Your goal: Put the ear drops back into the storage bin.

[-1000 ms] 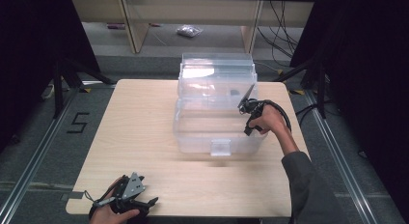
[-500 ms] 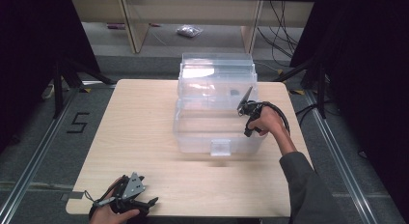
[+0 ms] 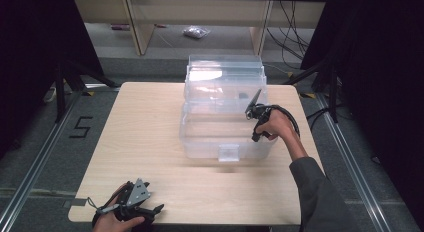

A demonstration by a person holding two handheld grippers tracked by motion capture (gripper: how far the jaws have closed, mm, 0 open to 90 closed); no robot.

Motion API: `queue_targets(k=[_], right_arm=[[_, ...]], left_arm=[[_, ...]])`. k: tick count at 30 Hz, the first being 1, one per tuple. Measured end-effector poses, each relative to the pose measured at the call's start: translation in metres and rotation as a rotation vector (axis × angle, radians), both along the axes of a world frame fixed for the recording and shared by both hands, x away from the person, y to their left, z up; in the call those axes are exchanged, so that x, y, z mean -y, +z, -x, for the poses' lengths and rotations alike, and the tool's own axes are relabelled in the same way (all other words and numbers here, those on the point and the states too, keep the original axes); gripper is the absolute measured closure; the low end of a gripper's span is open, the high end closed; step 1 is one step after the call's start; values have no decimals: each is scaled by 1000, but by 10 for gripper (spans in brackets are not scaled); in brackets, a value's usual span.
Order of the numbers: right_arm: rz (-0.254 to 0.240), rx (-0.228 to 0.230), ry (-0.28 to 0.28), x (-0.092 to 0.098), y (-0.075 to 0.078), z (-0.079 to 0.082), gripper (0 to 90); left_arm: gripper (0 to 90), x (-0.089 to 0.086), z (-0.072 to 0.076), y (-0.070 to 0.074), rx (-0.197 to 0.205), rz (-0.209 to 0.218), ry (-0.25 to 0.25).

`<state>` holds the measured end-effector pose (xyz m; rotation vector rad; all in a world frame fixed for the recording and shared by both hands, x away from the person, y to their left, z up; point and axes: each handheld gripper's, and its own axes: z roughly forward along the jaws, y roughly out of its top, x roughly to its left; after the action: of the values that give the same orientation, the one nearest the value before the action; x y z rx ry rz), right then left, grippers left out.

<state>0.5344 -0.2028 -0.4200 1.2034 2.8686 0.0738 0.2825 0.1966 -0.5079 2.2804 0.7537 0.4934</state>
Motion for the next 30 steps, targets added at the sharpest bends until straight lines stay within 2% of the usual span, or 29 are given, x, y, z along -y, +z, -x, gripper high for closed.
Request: queue_targets(k=[2, 3, 4, 5, 7, 8, 10, 12, 13, 15, 18, 21, 22, 26, 27, 30], right_arm=[[-3, 9, 2, 0, 2, 0, 523], [-18, 20, -5, 2, 6, 2, 483], [-19, 10, 7, 3, 7, 2, 471], [-23, 14, -30, 0, 9, 4, 456], [-27, 36, -29, 2, 13, 5, 418], [-55, 43, -23, 3, 15, 6, 406], [-71, 55, -40, 3, 19, 8, 365], [-83, 67, -26, 4, 21, 9, 360], [-92, 77, -34, 5, 24, 10, 352], [-124, 118, -16, 7, 31, 14, 315], [-154, 146, -3, 9, 37, 21, 299], [-176, 154, -4, 9, 40, 25, 297], [-191, 170, -10, 9, 43, 31, 280], [-202, 181, -11, 9, 45, 36, 264], [-221, 198, -25, 10, 48, 39, 254], [-240, 200, -22, 11, 49, 42, 254]], left_arm=[[154, 0, 1, 0, 1, 6, 3], [153, 0, 0, 0, 2, 0, -3], [153, 0, 0, 0, 5, -3, 6], [153, 0, 0, 0, 3, -8, -2], [153, 0, 0, 0, 1, -1, 3], [153, 0, 0, -1, 3, -4, 4], [153, 0, 0, 0, -1, 1, 1], [153, 0, 0, 0, 3, -4, 1], [153, 0, 1, 0, -10, 13, -2], [153, 0, 0, 0, 3, 5, 3], [153, 0, 1, 0, 1, 2, 2], [153, 0, 0, 0, -4, -1, -2], [153, 0, 0, 0, -5, -1, -2], [153, 0, 0, 0, 1, -1, 0], [153, 0, 0, -1, 5, -5, 8], [153, 0, 0, 0, -3, 5, 2]])
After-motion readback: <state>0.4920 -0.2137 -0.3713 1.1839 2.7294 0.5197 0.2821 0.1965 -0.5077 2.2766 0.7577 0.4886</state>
